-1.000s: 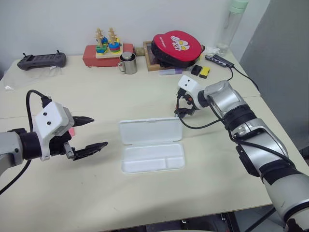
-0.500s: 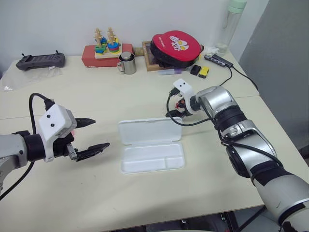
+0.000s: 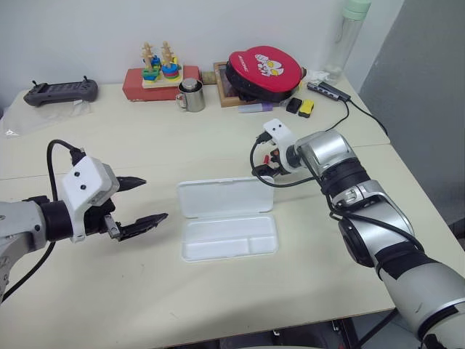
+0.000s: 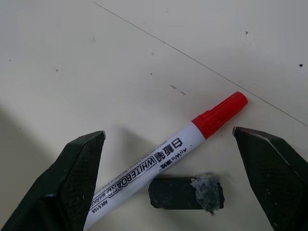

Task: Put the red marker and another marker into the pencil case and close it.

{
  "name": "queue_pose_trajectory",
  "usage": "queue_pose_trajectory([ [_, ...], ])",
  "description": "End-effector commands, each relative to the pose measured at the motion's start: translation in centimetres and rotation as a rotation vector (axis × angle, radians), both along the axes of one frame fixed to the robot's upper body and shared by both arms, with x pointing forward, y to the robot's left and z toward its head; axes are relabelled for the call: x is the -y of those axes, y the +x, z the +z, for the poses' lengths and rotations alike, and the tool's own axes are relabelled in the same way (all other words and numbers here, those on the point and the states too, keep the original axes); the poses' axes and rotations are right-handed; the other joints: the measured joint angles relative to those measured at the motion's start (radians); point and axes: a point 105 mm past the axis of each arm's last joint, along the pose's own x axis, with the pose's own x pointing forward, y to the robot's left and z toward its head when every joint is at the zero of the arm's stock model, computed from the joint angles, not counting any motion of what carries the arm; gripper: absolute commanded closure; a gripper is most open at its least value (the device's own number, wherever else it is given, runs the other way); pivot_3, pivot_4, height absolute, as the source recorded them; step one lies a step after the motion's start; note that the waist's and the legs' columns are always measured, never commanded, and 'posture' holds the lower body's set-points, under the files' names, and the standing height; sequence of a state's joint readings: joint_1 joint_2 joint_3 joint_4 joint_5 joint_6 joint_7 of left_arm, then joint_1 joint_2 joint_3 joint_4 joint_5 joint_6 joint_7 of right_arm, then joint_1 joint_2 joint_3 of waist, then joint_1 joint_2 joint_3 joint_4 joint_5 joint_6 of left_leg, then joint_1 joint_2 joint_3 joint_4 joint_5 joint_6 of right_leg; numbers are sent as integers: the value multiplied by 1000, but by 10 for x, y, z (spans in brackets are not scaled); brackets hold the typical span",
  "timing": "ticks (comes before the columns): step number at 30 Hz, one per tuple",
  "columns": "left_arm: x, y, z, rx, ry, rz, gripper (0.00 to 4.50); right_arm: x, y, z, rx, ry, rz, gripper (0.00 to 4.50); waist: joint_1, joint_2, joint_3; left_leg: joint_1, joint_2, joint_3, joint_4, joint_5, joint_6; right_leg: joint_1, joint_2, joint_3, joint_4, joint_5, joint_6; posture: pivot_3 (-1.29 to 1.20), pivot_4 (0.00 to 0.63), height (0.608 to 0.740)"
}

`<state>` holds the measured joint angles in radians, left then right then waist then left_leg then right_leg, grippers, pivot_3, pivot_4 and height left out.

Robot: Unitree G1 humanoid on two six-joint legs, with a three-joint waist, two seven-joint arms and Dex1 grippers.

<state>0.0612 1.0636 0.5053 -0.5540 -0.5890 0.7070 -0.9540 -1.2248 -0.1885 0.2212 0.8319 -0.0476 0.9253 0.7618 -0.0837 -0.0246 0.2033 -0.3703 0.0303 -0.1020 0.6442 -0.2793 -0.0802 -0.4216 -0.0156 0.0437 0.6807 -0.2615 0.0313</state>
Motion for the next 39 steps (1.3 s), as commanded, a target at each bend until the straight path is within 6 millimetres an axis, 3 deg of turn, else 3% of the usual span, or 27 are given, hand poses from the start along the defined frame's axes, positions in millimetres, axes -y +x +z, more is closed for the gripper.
queue_pose_trajectory([
  [1,6,1,7,44,8,-20,0,-8,-3,3,20,0,43,382,0,0,0,0,0,0,0,0,0,0,0,0,0,0,0,0,150,740],
  [18,9,4,8,54,0,-20,0,-20,-5,6,65,-10,101,4413,-1,0,0,1,0,0,0,0,0,1,0,0,1,0,0,0,150,740],
  [28,9,5,8,56,-1,-15,0,-26,-5,9,80,6,104,4459,-1,0,0,1,0,0,0,0,0,1,0,0,1,0,0,0,150,740],
  [31,9,6,7,59,-1,-9,0,-27,1,21,152,24,96,4459,0,0,0,1,0,0,0,0,0,0,0,0,1,0,0,0,150,740],
  [35,8,5,6,55,-3,-6,0,-30,3,43,168,93,37,3812,0,0,0,0,0,0,0,0,0,0,0,0,0,0,0,0,150,740],
  [39,8,5,5,54,-4,-5,0,-30,1,47,148,107,14,2763,0,0,0,0,0,-1,0,0,0,0,0,0,0,0,0,0,150,740],
])
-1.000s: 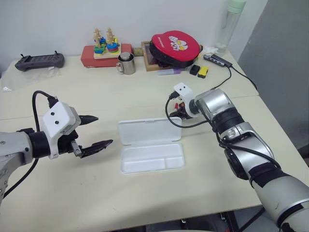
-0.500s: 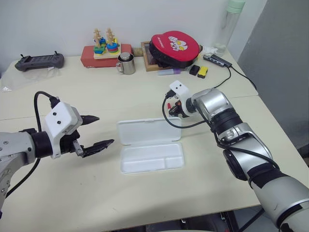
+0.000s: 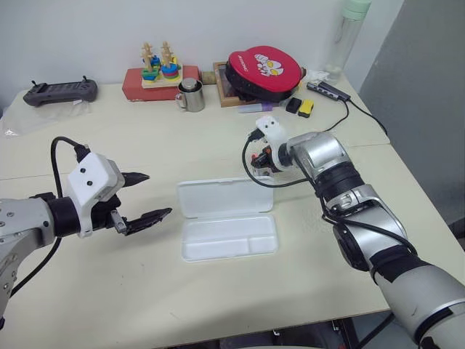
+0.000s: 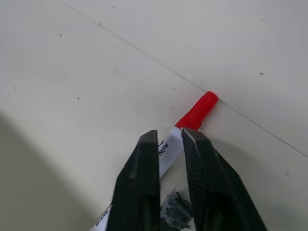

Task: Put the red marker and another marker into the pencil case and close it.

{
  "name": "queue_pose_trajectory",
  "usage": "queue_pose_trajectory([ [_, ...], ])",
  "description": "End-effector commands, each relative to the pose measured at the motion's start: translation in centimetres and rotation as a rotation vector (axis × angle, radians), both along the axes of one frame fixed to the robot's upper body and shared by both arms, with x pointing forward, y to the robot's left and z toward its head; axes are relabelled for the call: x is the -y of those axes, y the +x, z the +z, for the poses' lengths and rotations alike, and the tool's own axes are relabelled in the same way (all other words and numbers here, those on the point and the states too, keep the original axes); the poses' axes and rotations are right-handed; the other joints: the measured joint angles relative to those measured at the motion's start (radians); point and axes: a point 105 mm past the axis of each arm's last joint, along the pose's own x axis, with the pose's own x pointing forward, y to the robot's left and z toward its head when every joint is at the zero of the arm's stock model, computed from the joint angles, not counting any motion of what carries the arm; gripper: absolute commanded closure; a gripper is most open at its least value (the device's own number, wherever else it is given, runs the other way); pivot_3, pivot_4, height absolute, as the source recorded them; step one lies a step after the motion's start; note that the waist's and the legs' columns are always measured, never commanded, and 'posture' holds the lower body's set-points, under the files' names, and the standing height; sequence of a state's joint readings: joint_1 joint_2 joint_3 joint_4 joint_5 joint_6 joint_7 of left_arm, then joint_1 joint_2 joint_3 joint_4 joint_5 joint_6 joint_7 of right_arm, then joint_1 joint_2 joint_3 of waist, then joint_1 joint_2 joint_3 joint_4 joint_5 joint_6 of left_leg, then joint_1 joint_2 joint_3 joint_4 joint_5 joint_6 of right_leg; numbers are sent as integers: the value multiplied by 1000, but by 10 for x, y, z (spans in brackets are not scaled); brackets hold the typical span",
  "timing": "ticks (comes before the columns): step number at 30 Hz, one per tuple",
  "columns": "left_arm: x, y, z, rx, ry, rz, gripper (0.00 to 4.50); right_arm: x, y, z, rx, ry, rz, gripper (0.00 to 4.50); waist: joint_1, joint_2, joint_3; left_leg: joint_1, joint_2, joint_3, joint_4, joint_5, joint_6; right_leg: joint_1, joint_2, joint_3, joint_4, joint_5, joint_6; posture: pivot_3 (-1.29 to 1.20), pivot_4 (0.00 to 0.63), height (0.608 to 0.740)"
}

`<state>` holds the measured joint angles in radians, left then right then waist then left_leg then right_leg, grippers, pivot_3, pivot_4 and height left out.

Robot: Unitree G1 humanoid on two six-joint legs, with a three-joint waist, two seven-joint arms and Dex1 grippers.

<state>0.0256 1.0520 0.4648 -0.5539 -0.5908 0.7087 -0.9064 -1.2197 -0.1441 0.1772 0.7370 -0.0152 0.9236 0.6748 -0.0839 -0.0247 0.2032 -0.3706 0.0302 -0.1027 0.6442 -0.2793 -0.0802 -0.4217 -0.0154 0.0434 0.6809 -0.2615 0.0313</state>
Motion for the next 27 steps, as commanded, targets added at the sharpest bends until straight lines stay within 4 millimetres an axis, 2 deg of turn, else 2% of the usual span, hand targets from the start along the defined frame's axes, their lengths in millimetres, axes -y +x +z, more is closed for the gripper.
queue_pose_trajectory([
  [1,3,-1,5,32,9,-15,0,-8,-1,27,44,48,-1,2514,0,0,0,0,0,0,0,0,0,0,0,0,0,0,0,0,150,740],
  [4,4,0,5,33,8,-18,0,-6,-4,20,-16,60,-39,1944,0,0,0,0,0,0,0,0,0,0,0,0,0,0,0,0,150,740],
  [9,5,1,4,33,8,-20,0,-5,-7,2,-95,59,-81,621,0,0,0,0,0,0,0,0,0,0,0,0,0,0,0,0,150,740],
  [12,5,1,4,32,8,-21,0,-6,-7,-4,-107,51,-92,8,0,0,0,0,0,0,0,0,0,0,0,0,0,0,0,0,150,740],
  [19,5,0,4,34,7,-18,0,-6,-5,-25,-133,18,-122,8,-1,0,0,0,0,0,0,0,0,0,0,0,0,0,0,0,150,740],
  [24,6,0,4,36,3,-15,0,-9,-4,-31,-133,7,-109,8,-3,-1,-1,3,0,1,0,0,0,2,0,1,0,0,0,0,150,740],
  [27,6,0,4,38,1,-14,0,-8,-3,-34,-104,-27,-94,424,-3,-1,-1,3,0,0,0,0,0,2,1,1,1,0,0,0,150,740],
])
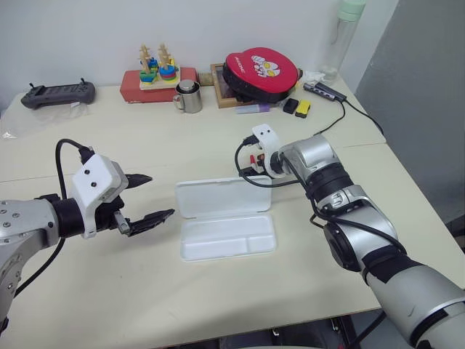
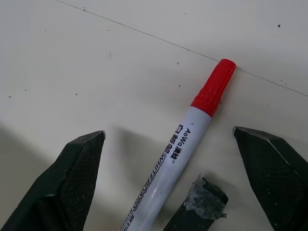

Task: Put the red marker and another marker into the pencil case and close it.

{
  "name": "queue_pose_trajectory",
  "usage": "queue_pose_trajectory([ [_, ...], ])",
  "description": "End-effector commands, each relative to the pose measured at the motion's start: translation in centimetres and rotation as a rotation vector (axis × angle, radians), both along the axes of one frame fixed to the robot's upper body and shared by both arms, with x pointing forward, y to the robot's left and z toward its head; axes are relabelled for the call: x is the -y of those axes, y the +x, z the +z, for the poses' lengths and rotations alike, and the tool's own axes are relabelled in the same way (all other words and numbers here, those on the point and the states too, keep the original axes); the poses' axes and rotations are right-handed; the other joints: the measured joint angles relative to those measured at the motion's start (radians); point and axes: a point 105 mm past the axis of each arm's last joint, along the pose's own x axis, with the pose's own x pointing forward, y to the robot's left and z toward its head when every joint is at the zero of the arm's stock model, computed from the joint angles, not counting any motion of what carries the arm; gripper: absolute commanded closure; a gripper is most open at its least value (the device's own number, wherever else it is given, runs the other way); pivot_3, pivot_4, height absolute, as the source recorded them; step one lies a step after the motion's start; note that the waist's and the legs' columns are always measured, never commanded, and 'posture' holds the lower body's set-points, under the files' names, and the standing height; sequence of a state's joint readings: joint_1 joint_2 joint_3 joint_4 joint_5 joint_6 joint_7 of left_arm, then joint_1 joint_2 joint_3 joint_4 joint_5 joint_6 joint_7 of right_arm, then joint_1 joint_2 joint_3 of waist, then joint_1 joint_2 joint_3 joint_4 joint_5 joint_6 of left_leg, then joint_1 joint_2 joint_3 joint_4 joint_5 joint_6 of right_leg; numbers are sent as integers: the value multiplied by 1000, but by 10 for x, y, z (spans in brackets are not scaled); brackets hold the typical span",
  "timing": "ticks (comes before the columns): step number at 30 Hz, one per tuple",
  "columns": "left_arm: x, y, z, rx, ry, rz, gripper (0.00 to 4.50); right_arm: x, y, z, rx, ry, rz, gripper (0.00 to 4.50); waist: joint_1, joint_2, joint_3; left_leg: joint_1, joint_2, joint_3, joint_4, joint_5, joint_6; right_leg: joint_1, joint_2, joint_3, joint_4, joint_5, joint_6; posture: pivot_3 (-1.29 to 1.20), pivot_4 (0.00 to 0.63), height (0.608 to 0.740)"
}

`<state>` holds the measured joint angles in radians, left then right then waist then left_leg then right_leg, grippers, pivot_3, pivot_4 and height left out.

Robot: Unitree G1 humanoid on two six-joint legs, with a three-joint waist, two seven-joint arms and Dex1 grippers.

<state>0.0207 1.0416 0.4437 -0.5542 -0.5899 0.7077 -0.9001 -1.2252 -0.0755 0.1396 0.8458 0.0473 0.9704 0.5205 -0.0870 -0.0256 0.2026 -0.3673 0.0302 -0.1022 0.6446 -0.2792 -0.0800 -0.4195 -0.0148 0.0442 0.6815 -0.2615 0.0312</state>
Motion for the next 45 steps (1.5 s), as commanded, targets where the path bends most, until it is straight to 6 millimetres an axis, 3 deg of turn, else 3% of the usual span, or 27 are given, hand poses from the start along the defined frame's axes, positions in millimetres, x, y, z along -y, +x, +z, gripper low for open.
queue_pose_trajectory([
  [1,3,-1,7,47,10,-8,0,0,1,-8,23,-53,20,778,0,0,0,0,0,0,0,0,0,0,0,0,0,0,0,0,150,740],
  [15,4,0,7,49,6,-3,0,-13,-4,-9,28,-59,66,4214,-3,0,0,0,0,0,0,0,0,0,0,0,0,0,0,0,150,740],
  [23,4,1,6,50,5,1,0,-18,-7,-8,24,-51,74,4254,-3,0,0,0,0,-1,-1,0,0,0,0,0,0,0,0,0,150,740],
  [26,4,1,6,49,3,3,0,-23,-4,2,74,-22,86,4254,-3,0,0,0,0,-1,-1,0,0,0,0,0,0,0,0,0,150,740],
  [31,4,0,5,46,-2,4,0,-28,2,35,188,49,104,4254,-2,0,0,-1,0,-1,-1,0,0,-1,0,0,0,0,0,0,150,740],
  [38,-3,-10,8,-6,-76,2,0,-24,-3,102,399,116,223,4254,1,1,0,-6,0,-2,-1,0,0,-4,0,-1,-1,0,0,0,150,740],
  [42,-5,-10,12,-10,-112,9,0,-21,-9,112,447,109,283,4254,2,1,0,-7,0,-3,-1,0,0,-5,0,-3,-1,0,0,0,150,740],
  [45,-5,-9,14,-4,-119,13,0,-15,-26,132,528,90,415,4254,3,1,1,-7,0,-3,0,0,0,-5,0,-3,-1,0,0,0,150,740],
])
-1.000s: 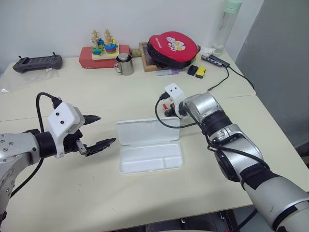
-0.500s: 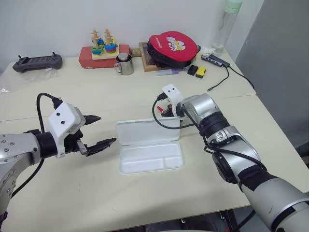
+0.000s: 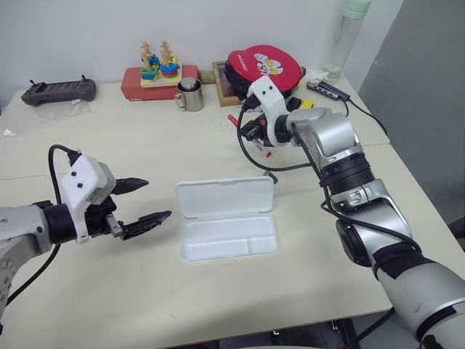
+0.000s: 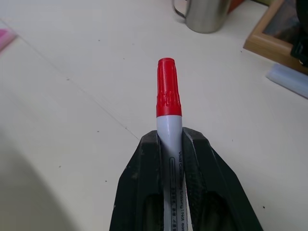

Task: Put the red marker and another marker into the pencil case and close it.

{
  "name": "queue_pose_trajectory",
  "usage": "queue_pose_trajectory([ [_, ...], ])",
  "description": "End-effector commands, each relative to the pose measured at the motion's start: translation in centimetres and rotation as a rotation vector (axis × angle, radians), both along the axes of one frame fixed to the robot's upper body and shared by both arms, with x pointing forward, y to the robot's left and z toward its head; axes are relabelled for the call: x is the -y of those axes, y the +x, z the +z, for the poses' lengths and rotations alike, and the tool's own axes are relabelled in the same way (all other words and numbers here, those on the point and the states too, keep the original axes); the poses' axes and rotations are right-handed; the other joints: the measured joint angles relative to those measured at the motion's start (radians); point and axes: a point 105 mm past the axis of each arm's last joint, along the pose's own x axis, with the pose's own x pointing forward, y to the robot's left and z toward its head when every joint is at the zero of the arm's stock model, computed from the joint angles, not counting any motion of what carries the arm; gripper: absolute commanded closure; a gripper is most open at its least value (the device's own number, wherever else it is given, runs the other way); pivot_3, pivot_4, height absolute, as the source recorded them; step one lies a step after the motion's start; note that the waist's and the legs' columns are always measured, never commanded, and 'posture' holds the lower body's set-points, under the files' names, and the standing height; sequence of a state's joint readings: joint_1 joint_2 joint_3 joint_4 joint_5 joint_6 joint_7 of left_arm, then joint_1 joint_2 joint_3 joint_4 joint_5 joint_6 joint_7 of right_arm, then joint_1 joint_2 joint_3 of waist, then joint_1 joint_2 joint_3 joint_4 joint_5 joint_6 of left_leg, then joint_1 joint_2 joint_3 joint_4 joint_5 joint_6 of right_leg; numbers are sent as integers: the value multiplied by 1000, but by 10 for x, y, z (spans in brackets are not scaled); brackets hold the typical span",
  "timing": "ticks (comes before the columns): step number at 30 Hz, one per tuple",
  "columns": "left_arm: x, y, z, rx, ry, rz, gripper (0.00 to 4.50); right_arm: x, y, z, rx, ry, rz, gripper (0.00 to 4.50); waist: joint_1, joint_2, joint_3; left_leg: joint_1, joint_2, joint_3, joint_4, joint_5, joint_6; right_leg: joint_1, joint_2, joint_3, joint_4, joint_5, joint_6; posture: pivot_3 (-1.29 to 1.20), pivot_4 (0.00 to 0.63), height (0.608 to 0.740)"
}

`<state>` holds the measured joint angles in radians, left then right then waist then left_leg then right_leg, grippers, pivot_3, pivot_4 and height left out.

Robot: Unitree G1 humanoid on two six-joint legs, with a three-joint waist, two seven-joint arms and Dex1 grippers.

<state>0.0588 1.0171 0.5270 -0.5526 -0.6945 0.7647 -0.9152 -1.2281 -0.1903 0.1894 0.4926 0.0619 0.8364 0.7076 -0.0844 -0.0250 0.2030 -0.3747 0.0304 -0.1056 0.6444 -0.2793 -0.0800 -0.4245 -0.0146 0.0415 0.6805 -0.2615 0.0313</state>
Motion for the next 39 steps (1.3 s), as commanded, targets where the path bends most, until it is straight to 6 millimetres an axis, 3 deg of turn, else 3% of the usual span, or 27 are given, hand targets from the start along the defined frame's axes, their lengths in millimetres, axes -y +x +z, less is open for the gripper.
queue_pose_trajectory([
  [1,-1,0,11,42,-7,6,0,-1,-25,39,154,-17,179,4254,0,1,0,0,0,0,0,0,0,0,0,0,0,0,0,0,150,740],
  [4,-3,1,6,31,9,9,0,4,-62,54,176,-26,386,4254,3,1,0,-1,0,0,0,0,0,0,0,0,-1,0,0,0,150,740],
  [10,-6,5,3,29,15,9,0,18,-119,60,142,-6,672,4254,3,0,0,0,0,0,0,0,0,0,-1,0,-1,0,1,0,150,740],
  [13,-8,8,2,25,19,10,0,22,-133,57,111,1,730,4254,3,1,0,0,0,0,1,0,0,1,-1,0,0,0,1,0,150,740],
  [14,-10,9,0,23,23,8,0,24,-136,47,89,-24,740,4254,3,1,0,0,0,0,1,0,0,1,0,0,0,0,1,0,150,740],
  [20,-13,18,-3,6,48,-18,0,15,-140,-12,-2,-108,714,4254,4,0,0,2,0,0,1,0,0,3,0,0,0,-1,1,0,150,740],
  [29,-15,30,-4,-2,79,-51,0,-5,-133,-74,7,-220,680,4254,4,0,0,2,0,0,1,0,0,3,0,0,0,-1,1,0,150,740],
  [32,-15,31,-5,-4,81,-58,0,-13,-133,-88,5,-239,682,4254,4,0,0,1,0,0,1,0,0,2,0,0,0,-1,1,0,150,740],
  [39,-12,32,-4,-4,83,-64,0,-20,-128,-100,19,-250,669,4254,4,0,0,1,0,0,1,0,0,2,0,0,0,-1,1,0,150,740],
])
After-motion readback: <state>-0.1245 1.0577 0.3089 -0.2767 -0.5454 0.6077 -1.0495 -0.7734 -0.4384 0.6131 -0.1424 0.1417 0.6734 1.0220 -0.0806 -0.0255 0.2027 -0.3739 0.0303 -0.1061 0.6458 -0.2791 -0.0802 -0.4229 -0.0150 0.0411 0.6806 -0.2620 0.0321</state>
